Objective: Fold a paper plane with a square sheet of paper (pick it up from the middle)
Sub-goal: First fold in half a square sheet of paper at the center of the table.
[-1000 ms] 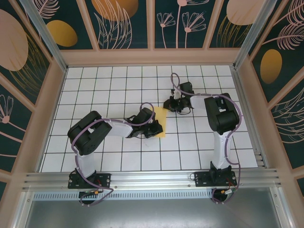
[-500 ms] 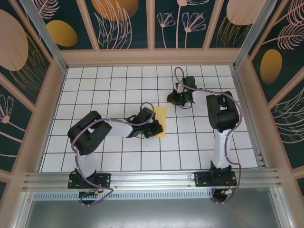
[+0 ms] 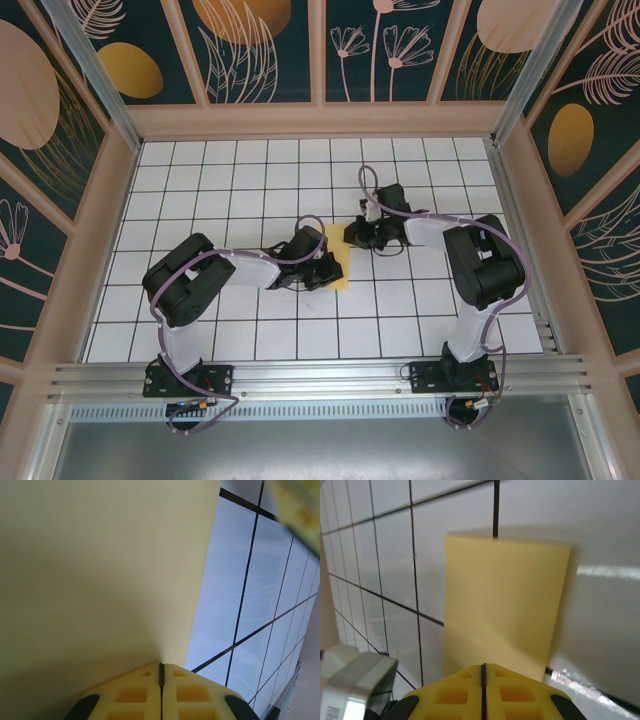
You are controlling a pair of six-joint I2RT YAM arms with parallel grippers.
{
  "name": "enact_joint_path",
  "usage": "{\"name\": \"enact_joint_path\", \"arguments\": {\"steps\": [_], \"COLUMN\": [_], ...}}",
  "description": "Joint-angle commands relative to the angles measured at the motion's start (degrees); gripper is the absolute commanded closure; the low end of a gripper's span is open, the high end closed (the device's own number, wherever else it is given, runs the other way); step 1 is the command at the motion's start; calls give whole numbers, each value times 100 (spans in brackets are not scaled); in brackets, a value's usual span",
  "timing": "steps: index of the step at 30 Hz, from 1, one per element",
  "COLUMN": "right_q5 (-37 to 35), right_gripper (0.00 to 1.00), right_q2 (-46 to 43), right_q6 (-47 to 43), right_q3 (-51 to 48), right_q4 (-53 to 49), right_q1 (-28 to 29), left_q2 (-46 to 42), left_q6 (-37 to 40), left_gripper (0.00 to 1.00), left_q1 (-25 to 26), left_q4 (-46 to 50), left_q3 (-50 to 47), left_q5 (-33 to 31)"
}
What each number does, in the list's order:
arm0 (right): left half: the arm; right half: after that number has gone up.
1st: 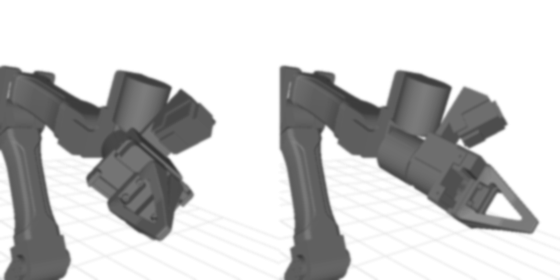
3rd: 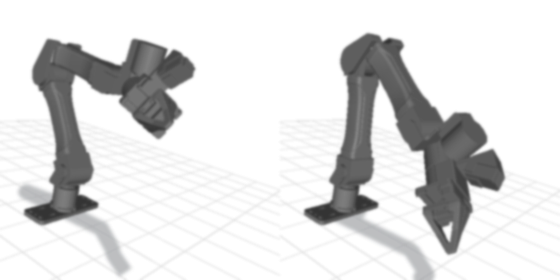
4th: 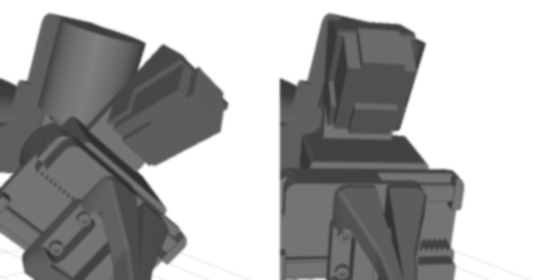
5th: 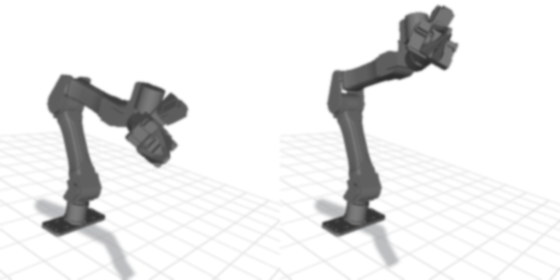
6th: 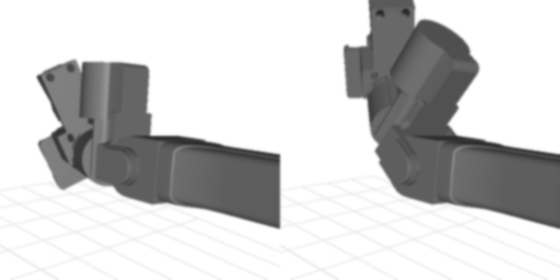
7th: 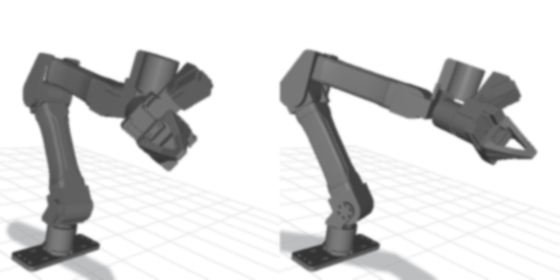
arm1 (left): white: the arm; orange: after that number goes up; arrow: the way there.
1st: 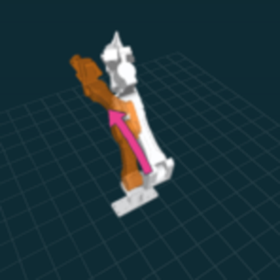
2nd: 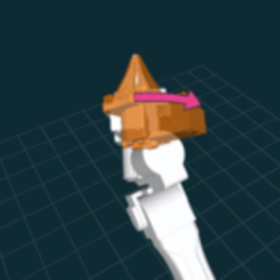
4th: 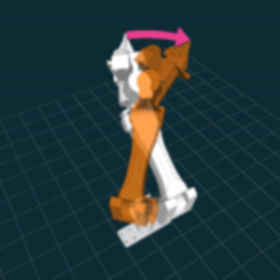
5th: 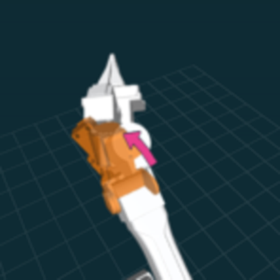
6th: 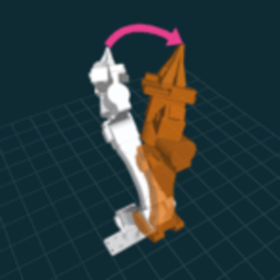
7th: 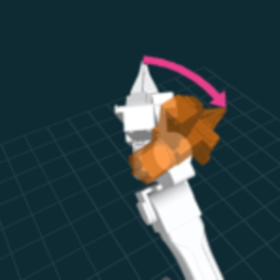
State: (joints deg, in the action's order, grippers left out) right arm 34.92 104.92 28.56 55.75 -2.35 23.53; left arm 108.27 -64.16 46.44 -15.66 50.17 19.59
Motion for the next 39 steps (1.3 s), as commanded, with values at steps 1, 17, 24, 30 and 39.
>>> {"name": "enact_joint_path", "arguments": {"steps": [1,17,24,30,39], "right_q5": [2,8,332,565,681], "right_gripper": [93,94,94,94,94], "right_q2": [37,889,1242,986,869], "right_q6": [190,-533,-1578,-1605,-1454], "right_q3": [-149,606,1248,1260,1192], "right_q4": [136,-330,-821,-839,-840], "right_q1": [40,40,-59,-114,-102], "left_q2": [-22,-351,-529,-120,664], "left_q6": [77,109,319,576,896], "left_gripper": [94,92,92,92,93], "left_q1": [21,-180,-645,-936,-1109], "left_q4": [357,250,388,601,949], "left_q3": [66,358,397,894,1801], "left_q5": [-254,-311,-517,-715,-845]}}
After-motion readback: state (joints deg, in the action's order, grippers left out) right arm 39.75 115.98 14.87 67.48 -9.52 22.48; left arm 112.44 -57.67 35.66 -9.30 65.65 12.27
